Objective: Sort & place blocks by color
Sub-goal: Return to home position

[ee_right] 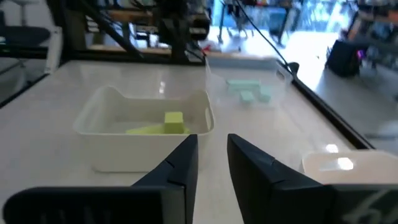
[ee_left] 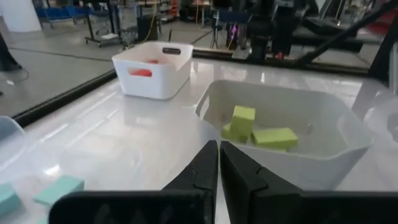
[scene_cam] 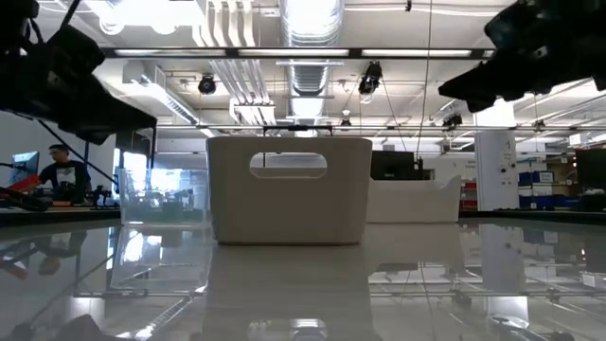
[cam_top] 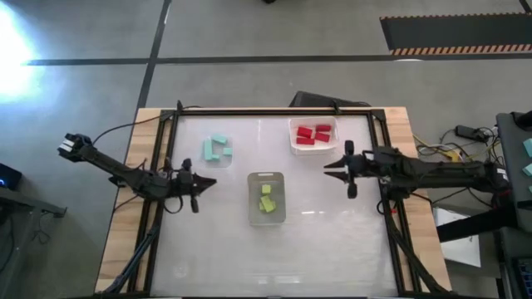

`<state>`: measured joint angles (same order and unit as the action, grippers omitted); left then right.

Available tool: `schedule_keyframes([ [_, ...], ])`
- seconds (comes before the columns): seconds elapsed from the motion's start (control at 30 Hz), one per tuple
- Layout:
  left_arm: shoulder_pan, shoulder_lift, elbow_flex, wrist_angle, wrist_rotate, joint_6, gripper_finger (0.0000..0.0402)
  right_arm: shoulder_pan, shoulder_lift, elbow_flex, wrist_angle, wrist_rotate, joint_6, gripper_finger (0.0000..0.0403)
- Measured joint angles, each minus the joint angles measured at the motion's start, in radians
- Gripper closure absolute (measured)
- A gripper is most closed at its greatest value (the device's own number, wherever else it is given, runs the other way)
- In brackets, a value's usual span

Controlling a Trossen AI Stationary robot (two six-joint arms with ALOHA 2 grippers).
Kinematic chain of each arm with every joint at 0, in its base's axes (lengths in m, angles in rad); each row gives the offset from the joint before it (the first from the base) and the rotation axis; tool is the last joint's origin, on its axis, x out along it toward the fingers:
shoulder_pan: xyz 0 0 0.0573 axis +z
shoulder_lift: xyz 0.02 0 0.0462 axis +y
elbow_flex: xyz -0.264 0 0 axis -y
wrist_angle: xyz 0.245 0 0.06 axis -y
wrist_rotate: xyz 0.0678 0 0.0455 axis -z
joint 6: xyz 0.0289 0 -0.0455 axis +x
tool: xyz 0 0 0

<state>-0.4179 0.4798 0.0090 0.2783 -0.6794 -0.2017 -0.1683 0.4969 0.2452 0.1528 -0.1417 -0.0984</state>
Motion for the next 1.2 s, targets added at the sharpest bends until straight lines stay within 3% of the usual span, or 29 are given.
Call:
schedule_keyframes([
  [0.23,0.0,-0.113,0.001,-0.077,0.001,0.07,0.0401,0.001,-0.192,-0.1,0.047,-0.024,-0.047,0.0345],
  [0.43,0.0,-0.239,0.0,-0.099,0.002,0.209,0.0401,0.001,-0.372,-0.145,0.001,-0.023,-0.098,0.0359],
  [0.6,0.0,-0.342,0.0,-0.206,-0.004,0.209,0.0401,0.001,-0.497,-0.149,-0.095,-0.035,-0.107,0.0367],
  [0.9,0.0,-0.441,-0.001,-0.206,-0.017,0.318,0.0401,0.0,-0.489,-0.21,-0.029,-0.059,-0.14,0.0376],
  [1.03,0.0,-0.441,-0.001,-0.2,-0.031,0.318,0.0401,0.0,-0.482,-0.232,-0.073,0.027,-0.078,0.0375],
  [1.2,0.0,-0.43,-0.001,-0.195,-0.03,0.318,0.0401,0.0,-0.445,-0.229,-0.143,0.167,-0.112,0.0374],
])
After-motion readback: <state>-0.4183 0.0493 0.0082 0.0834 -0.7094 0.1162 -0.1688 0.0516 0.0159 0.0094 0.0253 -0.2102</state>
